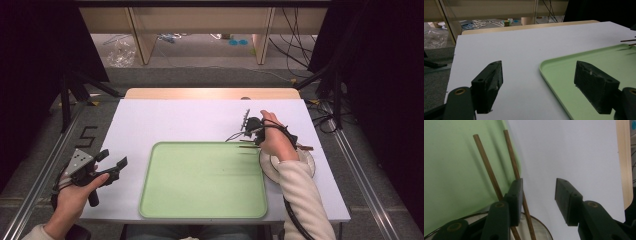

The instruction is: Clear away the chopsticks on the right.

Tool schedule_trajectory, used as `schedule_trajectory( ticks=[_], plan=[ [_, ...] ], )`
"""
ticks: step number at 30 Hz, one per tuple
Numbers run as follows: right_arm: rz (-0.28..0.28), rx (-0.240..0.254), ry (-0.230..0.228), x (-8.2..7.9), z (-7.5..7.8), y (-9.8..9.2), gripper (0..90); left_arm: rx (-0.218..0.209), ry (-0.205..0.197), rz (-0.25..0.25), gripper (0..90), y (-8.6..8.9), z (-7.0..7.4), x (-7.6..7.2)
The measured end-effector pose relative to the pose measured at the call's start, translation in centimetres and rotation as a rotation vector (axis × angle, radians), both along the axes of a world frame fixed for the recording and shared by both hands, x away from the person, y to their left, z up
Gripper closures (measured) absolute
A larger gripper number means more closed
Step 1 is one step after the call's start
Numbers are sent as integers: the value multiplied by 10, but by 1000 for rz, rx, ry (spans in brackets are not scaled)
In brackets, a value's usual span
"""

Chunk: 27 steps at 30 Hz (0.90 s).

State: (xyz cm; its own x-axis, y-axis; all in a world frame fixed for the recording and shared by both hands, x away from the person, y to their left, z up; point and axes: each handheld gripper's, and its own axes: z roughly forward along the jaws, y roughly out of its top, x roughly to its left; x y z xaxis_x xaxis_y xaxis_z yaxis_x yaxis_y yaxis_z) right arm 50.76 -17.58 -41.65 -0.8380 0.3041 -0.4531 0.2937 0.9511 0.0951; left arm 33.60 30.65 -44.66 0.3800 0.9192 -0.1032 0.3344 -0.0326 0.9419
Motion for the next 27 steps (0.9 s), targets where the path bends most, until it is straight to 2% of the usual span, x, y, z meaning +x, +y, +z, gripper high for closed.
schedule_trajectory(
  ticks=[2,6,7,9,12,13,14,17,19,24,26,27],
  plan=[
    [12,-3,0,1,0,0,607,0,0,0,233,0,0,0],
    [9,-19,39,-1,-4,5,641,2,-1,0,233,1,0,0],
    [40,-28,35,1,-5,6,642,1,-2,1,233,1,0,0],
    [53,-34,41,1,-5,7,644,2,-2,1,233,1,0,0],
    [42,-39,51,0,-6,9,644,4,-2,1,233,1,0,0],
    [20,-31,60,-1,-8,10,646,3,-2,1,233,1,0,0],
    [40,-33,65,1,-10,10,647,3,-1,1,233,1,0,0],
    [41,-40,69,2,-12,10,653,4,-2,2,233,1,0,0],
    [26,-34,88,2,-14,11,660,4,-2,2,234,1,0,0],
    [43,-33,86,3,-16,14,678,4,-2,2,234,1,0,0],
    [67,-43,83,5,-16,15,681,4,-1,3,234,1,0,0],
    [56,-45,77,4,-16,17,686,7,-3,0,234,1,0,0]
  ],
)
